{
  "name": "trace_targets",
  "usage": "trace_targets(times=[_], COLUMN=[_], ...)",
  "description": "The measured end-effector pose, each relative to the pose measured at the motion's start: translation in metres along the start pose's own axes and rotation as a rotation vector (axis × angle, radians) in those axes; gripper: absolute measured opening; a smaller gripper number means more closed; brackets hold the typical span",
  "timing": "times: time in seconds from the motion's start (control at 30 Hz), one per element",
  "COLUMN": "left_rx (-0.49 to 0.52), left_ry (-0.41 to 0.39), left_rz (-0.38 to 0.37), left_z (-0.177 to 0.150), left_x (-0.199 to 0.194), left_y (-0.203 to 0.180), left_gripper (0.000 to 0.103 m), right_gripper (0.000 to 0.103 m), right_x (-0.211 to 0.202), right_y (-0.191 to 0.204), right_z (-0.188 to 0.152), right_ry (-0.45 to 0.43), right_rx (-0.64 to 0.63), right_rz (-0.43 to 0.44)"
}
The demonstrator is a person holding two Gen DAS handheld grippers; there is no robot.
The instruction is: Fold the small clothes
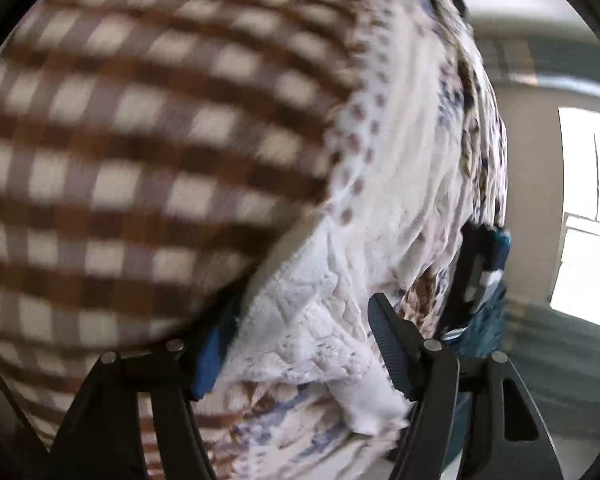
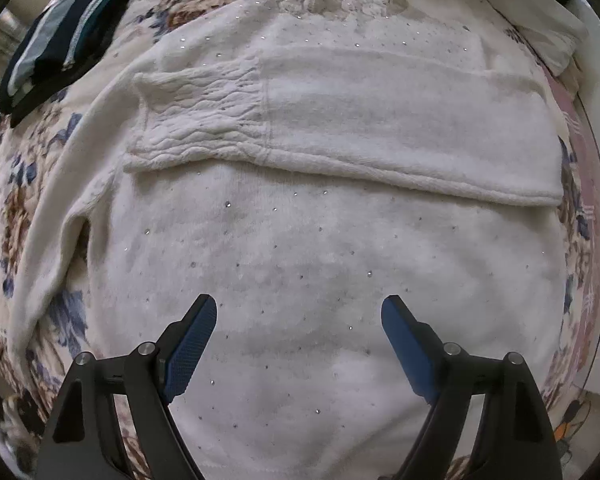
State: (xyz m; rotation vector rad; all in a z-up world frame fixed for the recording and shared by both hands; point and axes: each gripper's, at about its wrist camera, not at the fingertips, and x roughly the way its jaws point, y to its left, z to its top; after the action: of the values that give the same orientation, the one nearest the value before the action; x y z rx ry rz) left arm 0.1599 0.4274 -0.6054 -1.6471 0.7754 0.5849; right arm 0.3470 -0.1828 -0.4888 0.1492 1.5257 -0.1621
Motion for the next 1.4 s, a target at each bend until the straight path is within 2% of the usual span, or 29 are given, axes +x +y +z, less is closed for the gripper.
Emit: trace_targets(times=[0.13,0.23,0.27,0.3,0.37,0.47,0.6,0.7,0.8,0.83,0.93,1.03,1.13,1.23,1.27,1.3,1.33,1.37,1.4], left_rx=[-0.032,0.051,0.109,0.193,0.305,0.480,0.697,0.897,1.055,1.110,1.225,1.322,1.398,1.432,1.443,1.471,1.480,1.480,1.477], left_ry=[-0.015,-0.060,-0.083,-0.102,-0.134,-0.172,-0.154,-0.081,0.049,0.109,0.286,0.426,0.529,0.658,0.675,0.671,0.676,0.682,0.672], left_rz=[0.060,0.134,0.161,0.194,0.234,0.249,0.185,0.096,0.010,-0.024,-0.089,-0.124,-0.112,-0.042,-0.010,0.043,0.056,0.052,0.033], left_z=[0.002,-0.003,-0.006,-0.011,-0.020,-0.042,-0.098,-0.179,-0.272,-0.312,-0.420,-0.517,-0.590,-0.640,-0.648,-0.658,-0.665,-0.666,-0.661], left_x=[0.019,0.018,0.016,0.016,0.016,0.009,0.009,0.017,0.043,0.057,0.098,0.136,0.166,0.201,0.207,0.213,0.212,0.210,0.204], left_y=[0.003,-0.014,-0.024,-0.039,-0.064,-0.109,-0.184,-0.248,-0.295,-0.307,-0.325,-0.327,-0.321,-0.306,-0.301,-0.297,-0.294,-0.294,-0.296], left_gripper=[0.065,0.063,0.038,0.007,0.006,0.006,0.006,0.006,0.006,0.006,0.006,0.006,0.007,0.010,0.020,0.043,0.056,0.081,0.090], right_gripper=[0.086,0.086,0.086,0.086,0.086,0.086,0.086,0.086,0.086,0.086,0.086,0.086,0.086,0.086,0.086,0.086,0.086,0.086,0.086], right_x=[0.005,0.006,0.008,0.008,0.007,0.002,-0.009,-0.016,-0.021,-0.020,-0.018,-0.010,-0.002,0.003,0.003,0.003,0.002,0.000,-0.004], right_y=[0.003,-0.002,0.001,-0.001,-0.006,-0.014,-0.026,-0.037,-0.060,-0.069,-0.104,-0.149,-0.193,-0.232,-0.242,-0.253,-0.261,-0.269,-0.280], right_z=[0.006,0.011,0.016,0.020,0.026,0.038,0.052,0.055,0.051,0.050,0.042,0.033,0.025,0.019,0.018,0.016,0.015,0.015,0.015], right_ry=[0.011,0.016,0.013,0.002,-0.020,-0.051,-0.100,-0.123,-0.131,-0.131,-0.124,-0.100,-0.077,-0.057,-0.055,-0.055,-0.054,-0.053,-0.058], right_rx=[0.048,0.088,0.095,0.105,0.121,0.148,0.148,0.122,0.123,0.127,0.157,0.214,0.270,0.323,0.338,0.354,0.366,0.378,0.402], right_rz=[-0.015,-0.057,-0.091,-0.143,-0.184,-0.204,-0.181,-0.160,-0.120,-0.111,-0.099,-0.094,-0.093,-0.075,-0.062,-0.052,-0.044,-0.026,0.005])
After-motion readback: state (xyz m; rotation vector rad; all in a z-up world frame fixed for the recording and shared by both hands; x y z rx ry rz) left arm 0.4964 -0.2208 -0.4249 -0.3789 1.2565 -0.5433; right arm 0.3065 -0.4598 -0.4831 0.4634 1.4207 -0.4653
